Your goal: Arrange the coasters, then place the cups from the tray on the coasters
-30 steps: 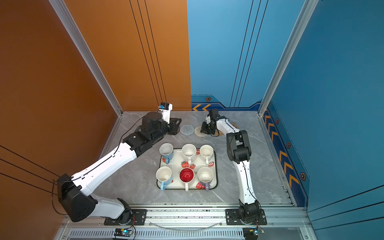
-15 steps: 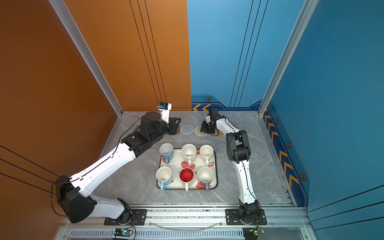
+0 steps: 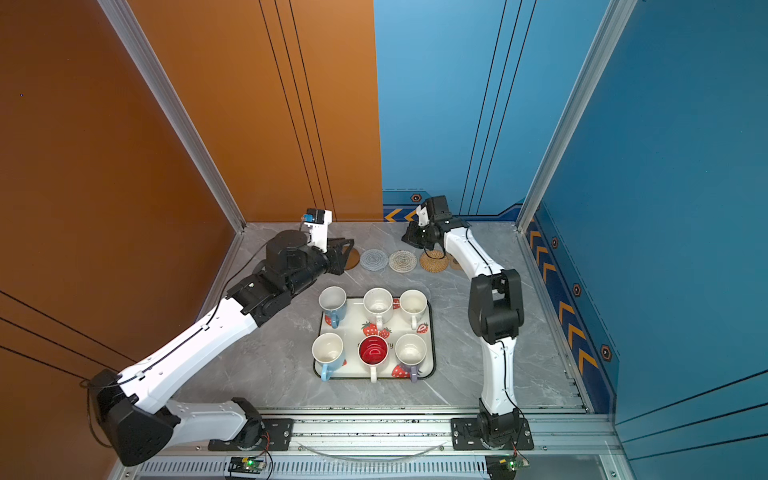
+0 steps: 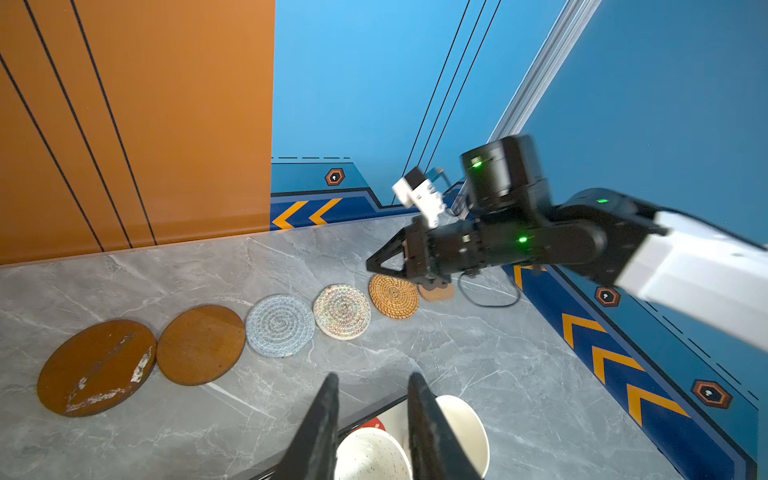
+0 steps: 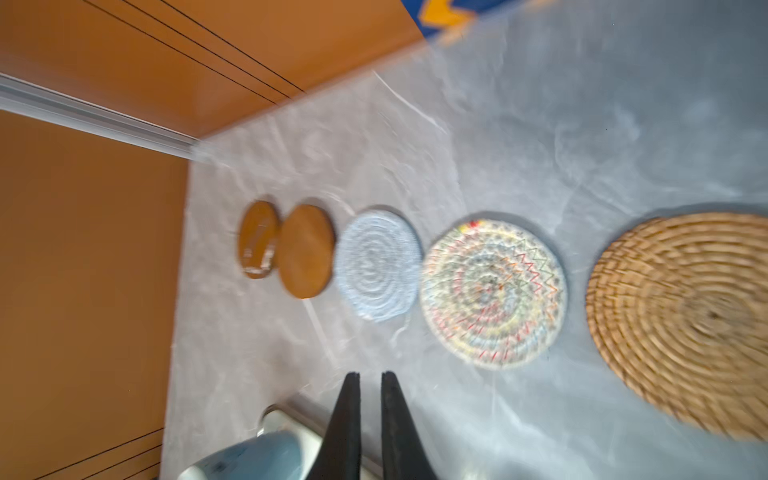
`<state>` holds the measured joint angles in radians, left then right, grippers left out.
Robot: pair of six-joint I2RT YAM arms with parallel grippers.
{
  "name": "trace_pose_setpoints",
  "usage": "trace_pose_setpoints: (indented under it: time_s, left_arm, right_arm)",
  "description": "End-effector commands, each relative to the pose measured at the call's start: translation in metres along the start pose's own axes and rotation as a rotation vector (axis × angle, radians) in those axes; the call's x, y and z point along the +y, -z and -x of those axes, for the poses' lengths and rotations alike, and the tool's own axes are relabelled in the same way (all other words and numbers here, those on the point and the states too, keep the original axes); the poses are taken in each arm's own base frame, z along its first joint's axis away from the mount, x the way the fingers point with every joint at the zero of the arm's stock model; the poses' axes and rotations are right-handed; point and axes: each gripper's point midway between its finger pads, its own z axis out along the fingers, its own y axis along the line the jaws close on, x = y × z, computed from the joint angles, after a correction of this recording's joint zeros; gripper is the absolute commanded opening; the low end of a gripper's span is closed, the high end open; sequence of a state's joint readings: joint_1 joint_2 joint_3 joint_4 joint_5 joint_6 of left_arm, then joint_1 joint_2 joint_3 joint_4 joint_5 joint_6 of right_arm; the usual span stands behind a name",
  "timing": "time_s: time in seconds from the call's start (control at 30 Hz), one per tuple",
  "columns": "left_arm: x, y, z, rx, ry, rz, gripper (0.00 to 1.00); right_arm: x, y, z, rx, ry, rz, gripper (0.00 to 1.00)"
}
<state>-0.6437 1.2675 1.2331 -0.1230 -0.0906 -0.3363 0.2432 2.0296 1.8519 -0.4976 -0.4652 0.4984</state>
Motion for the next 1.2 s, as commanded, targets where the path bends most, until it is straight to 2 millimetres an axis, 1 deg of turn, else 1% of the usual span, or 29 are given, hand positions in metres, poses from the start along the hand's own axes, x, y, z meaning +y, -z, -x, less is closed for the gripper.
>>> trace_pose_setpoints:
  time_s: [0.0, 0.07, 0.13, 0.17, 0.27, 0.33, 0.4, 0.5, 0.57, 0.63, 0.8, 0.9, 0.97, 1.17]
  left_arm:
    - [-0.002, 0.017, 0.005, -0.036, -0.013, 0.0, 0.31]
    - [-0.002, 0.025, 0.005, -0.046, -0.016, -0.001, 0.32]
    - [0.001, 0.032, 0.006, -0.058, -0.018, 0.003, 0.32]
    - [0.001, 0.035, 0.006, -0.062, -0.021, 0.005, 0.32]
    - [0.006, 0.043, 0.006, -0.069, -0.03, 0.022, 0.33]
    - [0.008, 0.047, 0.005, -0.07, -0.038, 0.034, 0.34]
    - [0.011, 0.049, 0.005, -0.073, -0.046, 0.05, 0.34]
    - [0.017, 0.049, 0.005, -0.078, -0.048, 0.081, 0.36]
    - [0.021, 0.048, 0.005, -0.081, -0.05, 0.098, 0.37]
    - [0.022, 0.046, 0.005, -0.082, -0.055, 0.108, 0.39]
    - [0.024, 0.041, 0.008, -0.082, -0.076, 0.126, 0.4]
    - [0.027, 0.039, 0.007, -0.084, -0.089, 0.145, 0.41]
    - [0.03, 0.037, 0.008, -0.084, -0.096, 0.157, 0.41]
    - [0.032, 0.026, 0.004, -0.061, -0.111, 0.173, 0.42]
  right_arm:
    - [0.007, 0.038, 0.002, -0.076, 0.034, -0.033, 0.12]
    - [0.0, 0.059, 0.002, -0.116, 0.05, -0.086, 0.16]
    - [-0.016, 0.07, 0.003, -0.135, 0.04, -0.134, 0.18]
    - [-0.026, 0.075, 0.003, -0.137, 0.025, -0.156, 0.19]
    - [-0.06, 0.075, 0.006, -0.127, -0.01, -0.226, 0.21]
    - [-0.08, 0.068, 0.01, -0.12, -0.034, -0.258, 0.22]
    - [-0.099, 0.057, 0.016, -0.112, -0.057, -0.282, 0.26]
    - [-0.123, 0.035, 0.037, -0.118, -0.071, -0.317, 0.28]
    - [-0.143, 0.018, 0.049, -0.117, -0.087, -0.347, 0.28]
    - [-0.162, 0.005, 0.063, -0.13, -0.097, -0.388, 0.29]
    - [-0.194, -0.019, 0.086, -0.171, -0.114, -0.444, 0.33]
    - [-0.212, -0.028, 0.096, -0.194, -0.14, -0.451, 0.35]
    - [-0.224, -0.034, 0.099, -0.201, -0.166, -0.45, 0.37]
    - [-0.26, -0.045, 0.095, -0.196, -0.234, -0.456, 0.37]
